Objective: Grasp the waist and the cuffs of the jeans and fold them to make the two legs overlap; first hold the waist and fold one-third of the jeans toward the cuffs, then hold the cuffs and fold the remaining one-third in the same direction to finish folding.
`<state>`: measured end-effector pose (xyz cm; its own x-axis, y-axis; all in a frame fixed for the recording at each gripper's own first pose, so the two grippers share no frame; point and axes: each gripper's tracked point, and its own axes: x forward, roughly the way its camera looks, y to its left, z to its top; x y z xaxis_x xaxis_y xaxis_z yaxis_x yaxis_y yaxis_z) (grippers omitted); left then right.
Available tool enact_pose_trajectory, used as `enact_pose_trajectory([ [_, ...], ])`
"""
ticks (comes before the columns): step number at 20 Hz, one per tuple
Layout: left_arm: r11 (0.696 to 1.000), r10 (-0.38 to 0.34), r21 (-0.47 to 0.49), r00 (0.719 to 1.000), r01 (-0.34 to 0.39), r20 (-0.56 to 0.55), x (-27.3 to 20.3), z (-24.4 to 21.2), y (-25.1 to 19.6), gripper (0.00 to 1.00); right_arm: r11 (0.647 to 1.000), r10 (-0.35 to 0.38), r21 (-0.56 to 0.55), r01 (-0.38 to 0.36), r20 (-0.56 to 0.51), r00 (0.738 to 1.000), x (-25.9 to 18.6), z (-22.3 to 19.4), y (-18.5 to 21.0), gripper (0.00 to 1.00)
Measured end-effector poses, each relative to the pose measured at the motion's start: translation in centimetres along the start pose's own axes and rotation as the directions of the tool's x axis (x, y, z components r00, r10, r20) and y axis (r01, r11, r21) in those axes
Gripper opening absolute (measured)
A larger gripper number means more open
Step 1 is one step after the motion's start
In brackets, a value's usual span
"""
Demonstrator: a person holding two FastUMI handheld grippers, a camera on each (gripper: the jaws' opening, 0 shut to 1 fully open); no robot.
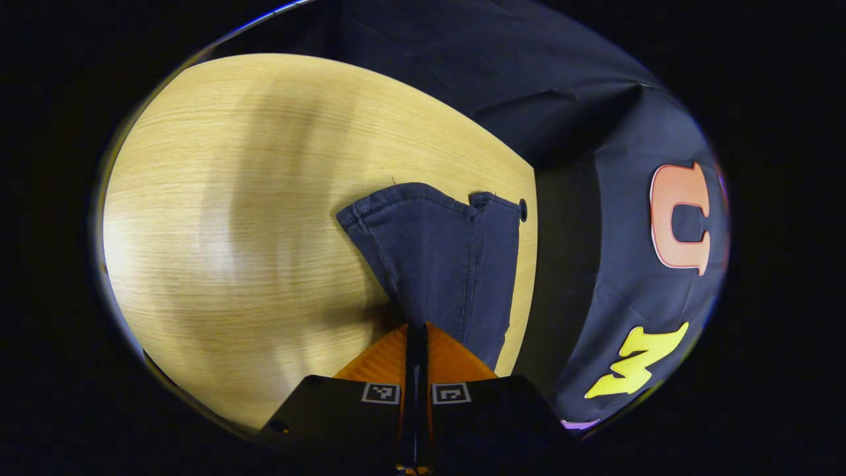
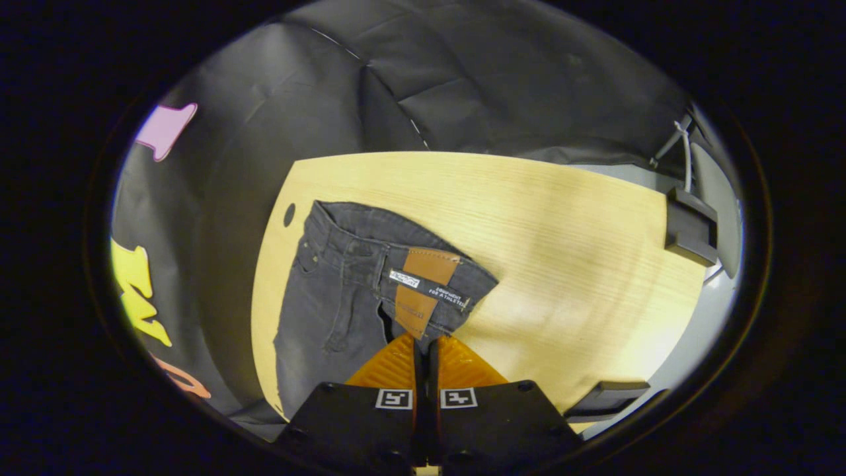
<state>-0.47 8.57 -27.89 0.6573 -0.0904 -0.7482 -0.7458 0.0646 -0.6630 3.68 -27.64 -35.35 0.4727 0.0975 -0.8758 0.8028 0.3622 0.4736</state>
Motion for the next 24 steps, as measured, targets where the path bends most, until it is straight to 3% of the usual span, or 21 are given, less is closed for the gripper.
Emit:
enact_pose_trajectory([
  [8,0.998,0.063,-0.006,0.998,-0.063,-0.013,-2.2,1.1,-4.1,0.04,0.986,0.150,-0.080,-0.149,0.011,0.989,-5.7,2.7,8.3,0.00],
  [11,0.992,0.111,0.059,0.993,-0.109,-0.035,-1.1,1.8,-6.6,0.04,0.977,0.173,-0.122,-0.172,-0.007,0.985,-5.5,3.4,12.3,0.01],
  [16,0.988,0.124,0.104,0.988,-0.114,-0.096,2.3,1.9,-12.7,0.04,0.973,0.182,-0.139,-0.183,-0.026,0.983,-3.1,5.0,16.9,0.01],
  [19,0.978,0.123,0.183,0.986,-0.100,-0.116,6.0,2.2,-15.4,0.04,0.973,0.180,-0.143,-0.183,-0.031,0.983,-0.4,6.2,19.2,0.01],
  [24,0.931,0.153,0.353,0.980,-0.098,-0.130,12.8,2.2,-18.0,0.04,0.972,0.181,-0.144,-0.187,-0.054,0.982,5.5,7.2,21.6,0.00],
])
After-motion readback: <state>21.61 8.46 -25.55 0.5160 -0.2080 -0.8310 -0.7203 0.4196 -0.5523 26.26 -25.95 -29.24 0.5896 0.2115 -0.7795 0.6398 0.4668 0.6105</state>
